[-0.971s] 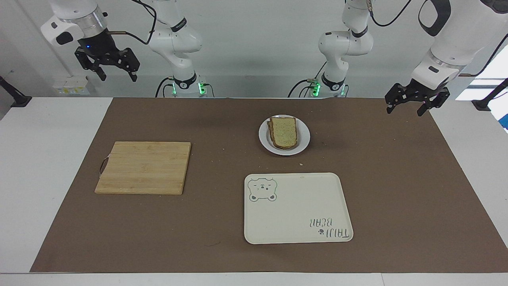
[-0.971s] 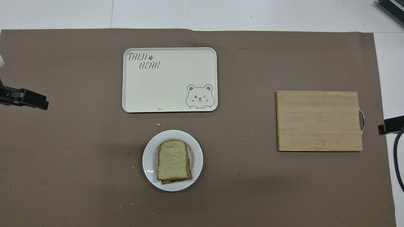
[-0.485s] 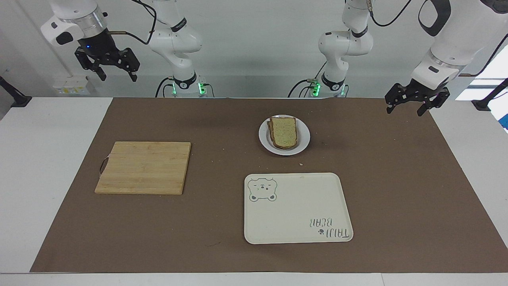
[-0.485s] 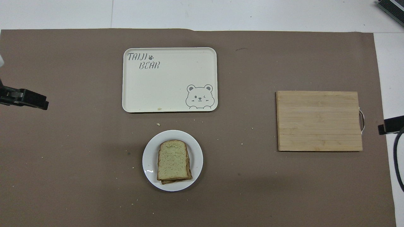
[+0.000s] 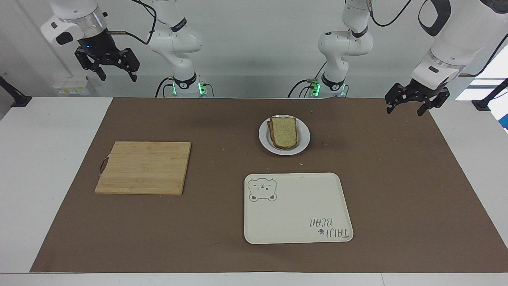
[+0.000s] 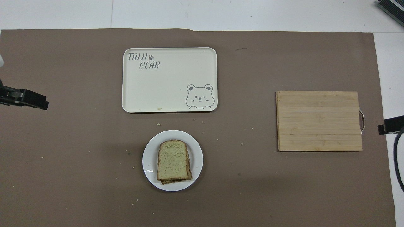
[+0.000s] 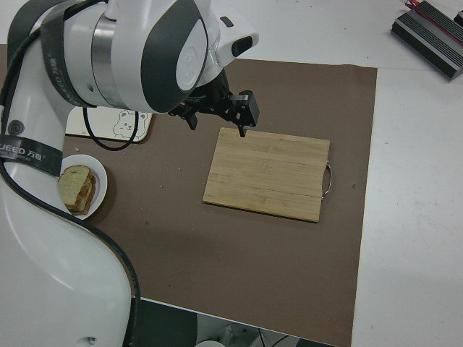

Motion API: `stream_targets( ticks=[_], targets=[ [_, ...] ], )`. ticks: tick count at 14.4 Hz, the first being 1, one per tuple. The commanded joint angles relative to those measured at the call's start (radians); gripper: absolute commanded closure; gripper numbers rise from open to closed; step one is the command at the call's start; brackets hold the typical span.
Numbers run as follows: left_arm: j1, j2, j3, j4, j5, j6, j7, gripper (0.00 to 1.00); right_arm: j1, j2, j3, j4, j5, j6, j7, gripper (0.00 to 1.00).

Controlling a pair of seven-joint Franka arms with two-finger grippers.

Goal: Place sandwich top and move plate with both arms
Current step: 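Reach the left gripper to the plate rim nearest it and grip it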

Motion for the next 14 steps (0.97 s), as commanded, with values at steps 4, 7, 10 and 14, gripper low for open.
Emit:
stream_targets(
  ticks=[4,7,10,14],
  targets=[
    [0.049,-0.081,0.012,-0.142,-0.142,0.006,0.011,0.0,-0.005,-0.013,0.002,-0.013,0.001,-0.007,-0.022,0.0],
    [0.043,-0.195,0.011,-0.388,-0.208,0.135,0.019,0.0,-0.005,-0.013,0.001,-0.011,0.001,-0.007,-0.02,0.0],
    [0.031,-0.23,0.008,-0.536,-0.28,0.209,0.095,0.0,-0.005,-0.013,0.002,-0.013,0.001,-0.007,-0.022,0.0],
    [-0.006,-0.236,0.008,-0.695,-0.393,0.317,0.168,0.0,-0.005,-0.013,0.002,-0.013,0.001,-0.007,-0.02,0.0]
  ],
)
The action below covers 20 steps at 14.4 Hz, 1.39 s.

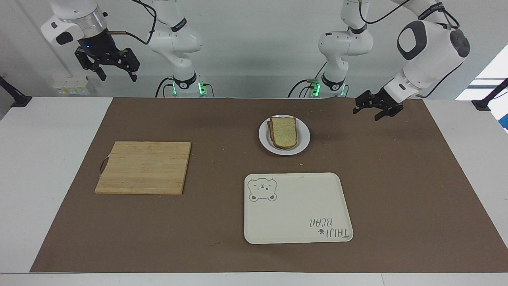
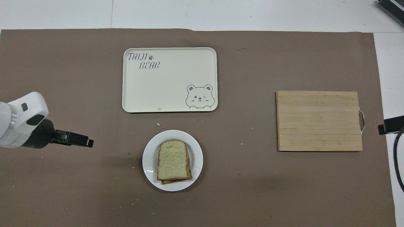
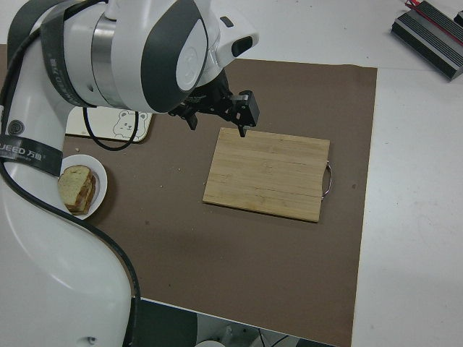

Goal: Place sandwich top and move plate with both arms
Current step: 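Reach the left gripper to the plate rim nearest it and grip it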

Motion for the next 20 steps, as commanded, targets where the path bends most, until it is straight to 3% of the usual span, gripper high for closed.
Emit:
stream_targets(
  ticks=[1,6,10,16,20],
  targets=[
    [-0.038,-0.05,0.011,-0.168,-0.105,0.125,0.046,0.0,-0.005,-0.013,0.002,-0.013,0.001,-0.007,-0.022,0.0],
    [-0.163,-0.041,0.011,-0.399,-0.3,0.421,0.064,0.0,-0.005,-0.013,0.002,-0.011,0.001,-0.007,-0.022,0.0],
    [-0.278,-0.009,0.011,-0.489,-0.384,0.559,0.064,0.02,-0.005,-0.013,0.001,-0.013,0.001,-0.007,-0.022,0.0],
    [-0.334,-0.018,0.011,-0.543,-0.487,0.59,0.07,0.39,-0.005,-0.013,0.002,-0.011,0.001,-0.007,-0.022,0.0],
    [-0.39,-0.012,0.011,-0.575,-0.596,0.638,0.122,0.44,-0.005,-0.013,0.002,-0.013,0.001,-0.007,-0.02,0.0]
  ],
)
